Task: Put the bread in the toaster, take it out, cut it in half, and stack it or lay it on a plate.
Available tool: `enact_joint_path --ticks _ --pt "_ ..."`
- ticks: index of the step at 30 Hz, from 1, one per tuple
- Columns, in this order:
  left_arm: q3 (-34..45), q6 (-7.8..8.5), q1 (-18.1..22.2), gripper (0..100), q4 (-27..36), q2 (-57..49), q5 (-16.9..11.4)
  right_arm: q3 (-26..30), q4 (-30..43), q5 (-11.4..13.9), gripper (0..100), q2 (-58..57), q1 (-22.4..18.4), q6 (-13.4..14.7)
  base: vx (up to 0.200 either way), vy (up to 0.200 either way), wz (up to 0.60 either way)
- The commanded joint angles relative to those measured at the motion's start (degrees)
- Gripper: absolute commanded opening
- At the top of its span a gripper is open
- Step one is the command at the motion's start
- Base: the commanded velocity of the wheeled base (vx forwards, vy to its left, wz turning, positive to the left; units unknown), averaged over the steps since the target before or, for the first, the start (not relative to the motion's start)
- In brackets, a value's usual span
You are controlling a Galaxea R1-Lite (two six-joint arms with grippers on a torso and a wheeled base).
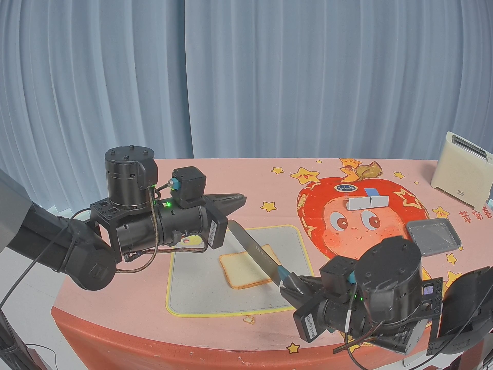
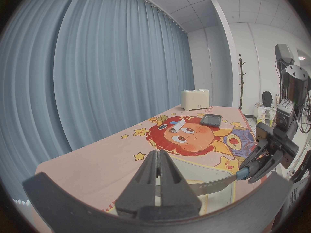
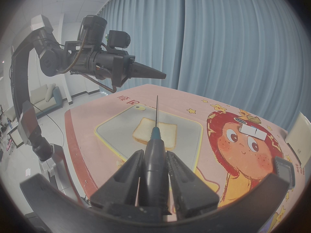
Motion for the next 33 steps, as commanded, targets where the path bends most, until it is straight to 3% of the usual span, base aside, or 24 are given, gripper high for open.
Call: enact_joint_path --ticks 1,26,33 --pt "-0.56 0.03 -0.02 0 0.02 0.77 0.01 0.24 -0.03 -0.01 0 0.39 0.04 0.02 0.0 0.0 0.0" --pt "1.55 0.03 -1.51 0 0.02 1.04 0.01 0.24 -0.11 -0.01 0 1.1 0.13 0.11 0.0 0.0 0.0" --pt "2.34 -0.67 -3.36 0 -0.25 1.21 0.01 0.24 -0.11 -0.01 0 1.1 0.13 0.19 0.0 0.0 0.0"
